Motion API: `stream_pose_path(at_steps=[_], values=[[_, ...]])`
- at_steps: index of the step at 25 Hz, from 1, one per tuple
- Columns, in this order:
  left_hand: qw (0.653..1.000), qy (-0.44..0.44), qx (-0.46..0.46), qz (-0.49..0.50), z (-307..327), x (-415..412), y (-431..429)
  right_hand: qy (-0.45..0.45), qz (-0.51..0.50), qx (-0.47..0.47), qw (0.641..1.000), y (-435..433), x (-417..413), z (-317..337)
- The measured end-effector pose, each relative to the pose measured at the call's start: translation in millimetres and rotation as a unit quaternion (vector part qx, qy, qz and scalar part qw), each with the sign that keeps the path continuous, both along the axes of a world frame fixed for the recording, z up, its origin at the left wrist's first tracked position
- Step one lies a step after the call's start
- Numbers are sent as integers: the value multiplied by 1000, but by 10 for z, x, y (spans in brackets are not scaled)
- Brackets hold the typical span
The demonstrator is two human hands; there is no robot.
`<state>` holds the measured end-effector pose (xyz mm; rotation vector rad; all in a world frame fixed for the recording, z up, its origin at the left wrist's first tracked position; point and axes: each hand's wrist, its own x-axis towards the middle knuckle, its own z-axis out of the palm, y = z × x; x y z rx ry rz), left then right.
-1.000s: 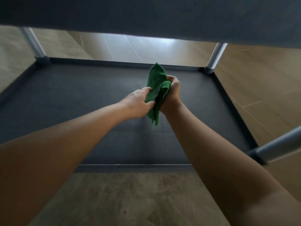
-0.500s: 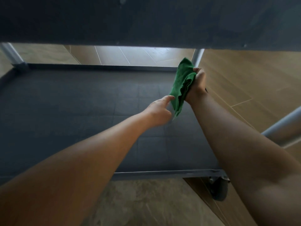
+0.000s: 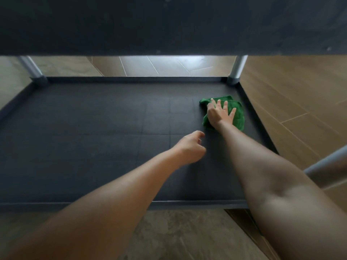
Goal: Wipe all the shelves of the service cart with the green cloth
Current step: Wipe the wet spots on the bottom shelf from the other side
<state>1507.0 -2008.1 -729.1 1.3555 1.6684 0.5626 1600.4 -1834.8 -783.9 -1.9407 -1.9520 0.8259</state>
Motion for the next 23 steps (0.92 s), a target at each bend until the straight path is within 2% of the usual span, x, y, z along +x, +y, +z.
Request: stream_pose_path(at_steps=[6, 11, 19, 23], values=[[998, -18, 23, 54, 29, -164, 14, -81, 17, 14, 997, 6, 2, -15], [998, 8, 29, 58, 82, -307, 64, -48, -13, 10, 999, 28, -4, 22], [992, 86, 25, 92, 131, -919, 19, -96, -26, -6, 995, -141, -308, 9], [990, 95, 16, 104, 114, -1327, -96, -121, -24, -6, 992, -273, -662, 2]])
